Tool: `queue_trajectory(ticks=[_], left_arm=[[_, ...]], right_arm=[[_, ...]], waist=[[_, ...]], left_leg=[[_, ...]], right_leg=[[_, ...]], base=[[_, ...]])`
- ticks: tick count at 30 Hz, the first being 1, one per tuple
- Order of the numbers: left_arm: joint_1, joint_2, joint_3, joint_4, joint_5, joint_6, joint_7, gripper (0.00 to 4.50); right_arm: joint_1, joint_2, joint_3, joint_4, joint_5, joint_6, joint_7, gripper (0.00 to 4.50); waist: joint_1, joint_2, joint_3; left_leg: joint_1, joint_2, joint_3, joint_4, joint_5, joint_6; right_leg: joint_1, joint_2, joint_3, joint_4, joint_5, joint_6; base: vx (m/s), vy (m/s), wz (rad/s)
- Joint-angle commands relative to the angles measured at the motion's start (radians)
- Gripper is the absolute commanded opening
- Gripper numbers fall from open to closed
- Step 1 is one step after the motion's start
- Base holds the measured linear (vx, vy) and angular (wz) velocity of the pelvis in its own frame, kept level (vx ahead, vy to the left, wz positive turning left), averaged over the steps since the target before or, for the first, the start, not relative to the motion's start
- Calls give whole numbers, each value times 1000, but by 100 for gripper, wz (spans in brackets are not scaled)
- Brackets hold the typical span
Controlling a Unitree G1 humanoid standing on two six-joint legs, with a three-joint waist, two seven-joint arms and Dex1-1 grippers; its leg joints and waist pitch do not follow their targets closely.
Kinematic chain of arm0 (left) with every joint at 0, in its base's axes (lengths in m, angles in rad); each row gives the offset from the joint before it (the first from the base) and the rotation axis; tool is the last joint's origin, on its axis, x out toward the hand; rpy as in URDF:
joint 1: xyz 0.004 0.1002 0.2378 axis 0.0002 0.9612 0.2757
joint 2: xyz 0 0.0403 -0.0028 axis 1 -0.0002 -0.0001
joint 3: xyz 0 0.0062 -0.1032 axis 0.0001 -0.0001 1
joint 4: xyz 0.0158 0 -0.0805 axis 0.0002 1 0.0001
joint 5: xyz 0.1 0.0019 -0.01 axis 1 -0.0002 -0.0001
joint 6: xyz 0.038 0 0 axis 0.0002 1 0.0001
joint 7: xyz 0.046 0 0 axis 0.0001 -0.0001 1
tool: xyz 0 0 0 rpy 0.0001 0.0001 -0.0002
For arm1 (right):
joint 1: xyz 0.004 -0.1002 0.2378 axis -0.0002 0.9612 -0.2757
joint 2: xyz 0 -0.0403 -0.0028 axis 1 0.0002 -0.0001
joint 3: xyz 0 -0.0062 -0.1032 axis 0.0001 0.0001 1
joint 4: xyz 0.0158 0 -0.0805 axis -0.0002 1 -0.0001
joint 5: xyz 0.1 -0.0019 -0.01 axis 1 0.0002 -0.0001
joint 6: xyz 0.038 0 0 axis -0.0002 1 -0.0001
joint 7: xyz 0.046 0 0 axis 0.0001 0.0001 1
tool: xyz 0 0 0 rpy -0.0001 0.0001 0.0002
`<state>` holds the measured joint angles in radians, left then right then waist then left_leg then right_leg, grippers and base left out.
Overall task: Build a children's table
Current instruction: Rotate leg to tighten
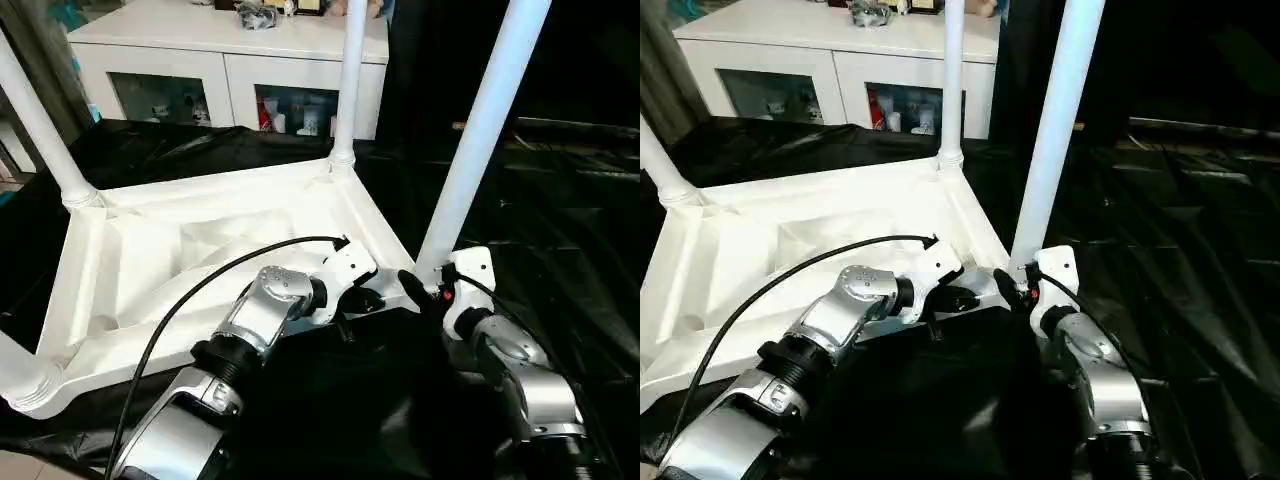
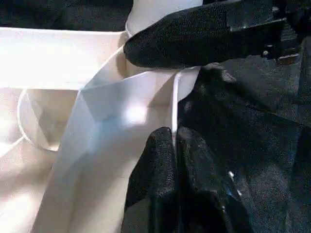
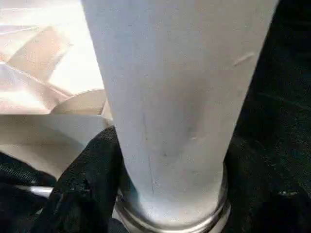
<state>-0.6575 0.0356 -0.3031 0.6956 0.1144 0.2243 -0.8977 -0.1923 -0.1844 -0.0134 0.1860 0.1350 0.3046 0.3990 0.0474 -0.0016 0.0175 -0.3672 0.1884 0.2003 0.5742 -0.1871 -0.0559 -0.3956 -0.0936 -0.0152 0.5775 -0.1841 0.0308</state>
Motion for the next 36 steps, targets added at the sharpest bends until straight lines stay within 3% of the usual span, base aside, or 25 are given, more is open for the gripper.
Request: queue_trajectory(ticks=[1,5,9,14,17,23,36], left_arm=[[21,-20,-26,3,-23,-15,-21,0],[51,31,-41,-44,-48,-27,-132,0],[81,112,-67,-103,-77,-42,-301,0],[100,159,-64,-140,-100,-50,-389,0],[104,174,-56,-162,-119,-26,-411,0],[117,198,-64,-191,-131,-10,-450,0],[125,201,-61,-209,-130,0,-444,0]], right_arm=[[20,15,123,-46,46,29,148,337],[46,-103,146,-81,27,-16,281,357],[78,-236,129,-140,88,-50,476,357],[119,-316,120,-212,123,-59,582,357],[132,-341,117,-225,142,-61,624,357],[120,-342,142,-193,111,-90,629,357],[92,-341,175,-140,77,-117,628,250]], waist=[[1,-21,-33],[14,-25,-36],[18,-26,-35],[19,-25,-32],[20,-27,-32],[18,-30,-32],[20,-36,-35]], left_leg=[[6,33,-20,-77,-295,34],[5,35,-16,-70,-239,62],[3,37,-15,-67,-217,87],[6,43,-14,-69,-218,97],[6,43,-14,-69,-221,90],[6,41,-13,-69,-222,82],[6,39,-12,-63,-176,100]], right_leg=[[25,-36,17,-80,-318,-149],[32,-40,18,-72,-259,-169],[33,-39,18,-66,-218,-186],[30,-39,18,-63,-207,-211],[31,-40,18,-61,-209,-216],[30,-41,18,-63,-237,-209],[34,-39,17,-54,-179,-222]], base=[[0,0,0],[0,0,0],[0,0,0],[0,0,0],[0,0,0],[0,0,0],[0,0,0]])
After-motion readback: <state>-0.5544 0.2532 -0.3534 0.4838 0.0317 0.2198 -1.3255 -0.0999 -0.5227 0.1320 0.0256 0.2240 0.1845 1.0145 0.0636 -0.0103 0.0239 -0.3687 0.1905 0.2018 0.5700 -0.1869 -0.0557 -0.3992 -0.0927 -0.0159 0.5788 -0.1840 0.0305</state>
